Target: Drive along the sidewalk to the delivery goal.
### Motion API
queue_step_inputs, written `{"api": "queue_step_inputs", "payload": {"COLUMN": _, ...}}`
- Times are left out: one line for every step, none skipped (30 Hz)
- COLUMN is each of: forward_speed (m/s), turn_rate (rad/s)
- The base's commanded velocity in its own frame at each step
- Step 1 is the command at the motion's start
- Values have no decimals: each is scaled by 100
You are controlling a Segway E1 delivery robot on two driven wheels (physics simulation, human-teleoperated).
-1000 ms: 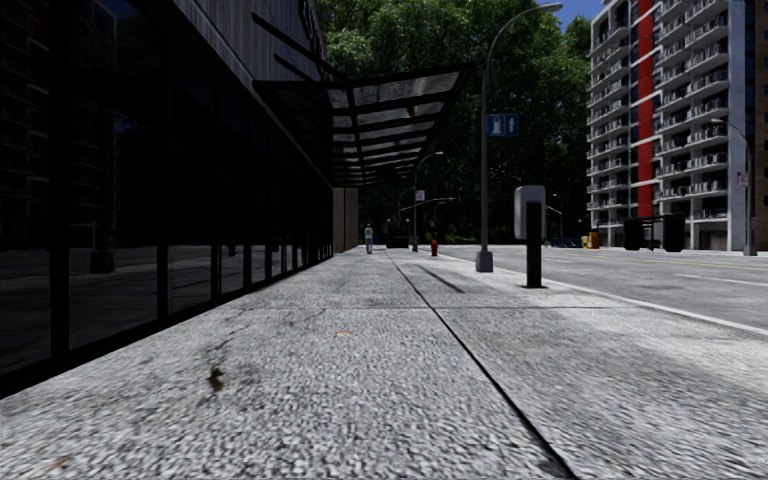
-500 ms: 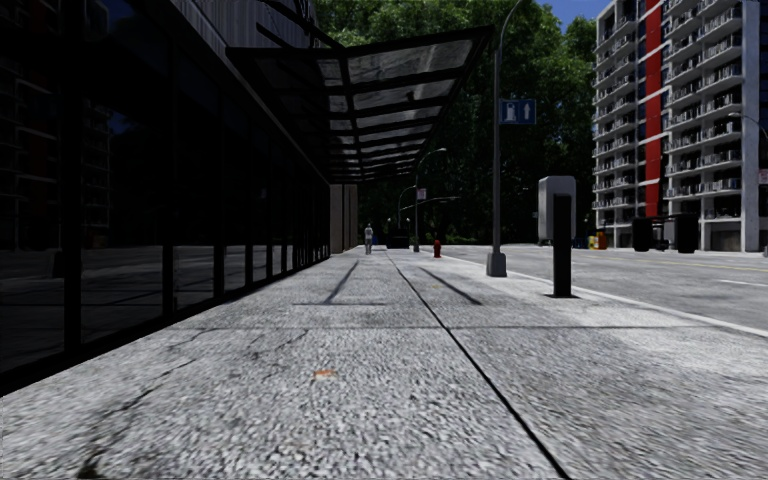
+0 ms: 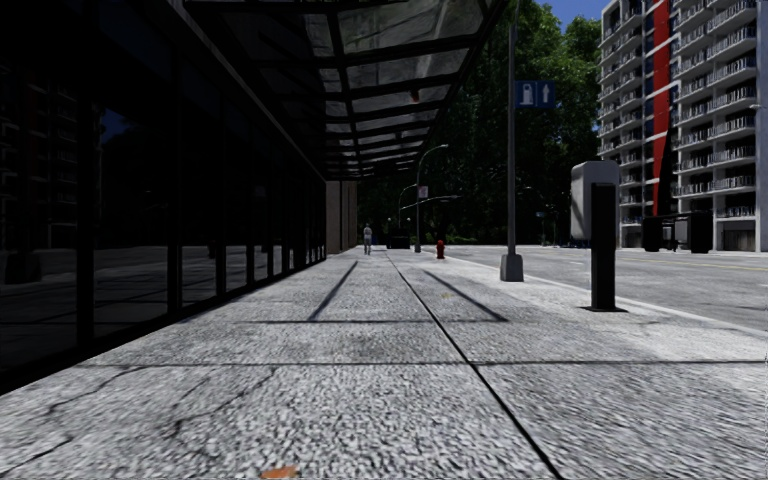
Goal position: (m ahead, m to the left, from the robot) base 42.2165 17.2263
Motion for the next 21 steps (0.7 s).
{"api": "queue_step_inputs", "payload": {"forward_speed": 200, "turn_rate": 0}}
{"api": "queue_step_inputs", "payload": {"forward_speed": 200, "turn_rate": 0}}
{"api": "queue_step_inputs", "payload": {"forward_speed": 200, "turn_rate": 0}}
{"api": "queue_step_inputs", "payload": {"forward_speed": 200, "turn_rate": 0}}
{"api": "queue_step_inputs", "payload": {"forward_speed": 200, "turn_rate": 0}}
{"api": "queue_step_inputs", "payload": {"forward_speed": 200, "turn_rate": 0}}
{"api": "queue_step_inputs", "payload": {"forward_speed": 200, "turn_rate": 0}}
{"api": "queue_step_inputs", "payload": {"forward_speed": 200, "turn_rate": 0}}
{"api": "queue_step_inputs", "payload": {"forward_speed": 200, "turn_rate": 0}}
{"api": "queue_step_inputs", "payload": {"forward_speed": 200, "turn_rate": 0}}
{"api": "queue_step_inputs", "payload": {"forward_speed": 200, "turn_rate": 0}}
{"api": "queue_step_inputs", "payload": {"forward_speed": 200, "turn_rate": 0}}
{"api": "queue_step_inputs", "payload": {"forward_speed": 200, "turn_rate": 0}}
{"api": "queue_step_inputs", "payload": {"forward_speed": 200, "turn_rate": 0}}
{"api": "queue_step_inputs", "payload": {"forward_speed": 200, "turn_rate": 0}}
{"api": "queue_step_inputs", "payload": {"forward_speed": 200, "turn_rate": 0}}
{"api": "queue_step_inputs", "payload": {"forward_speed": 200, "turn_rate": 0}}
{"api": "queue_step_inputs", "payload": {"forward_speed": 200, "turn_rate": 0}}
{"api": "queue_step_inputs", "payload": {"forward_speed": 200, "turn_rate": 0}}
{"api": "queue_step_inputs", "payload": {"forward_speed": 200, "turn_rate": 0}}
{"api": "queue_step_inputs", "payload": {"forward_speed": 200, "turn_rate": 0}}
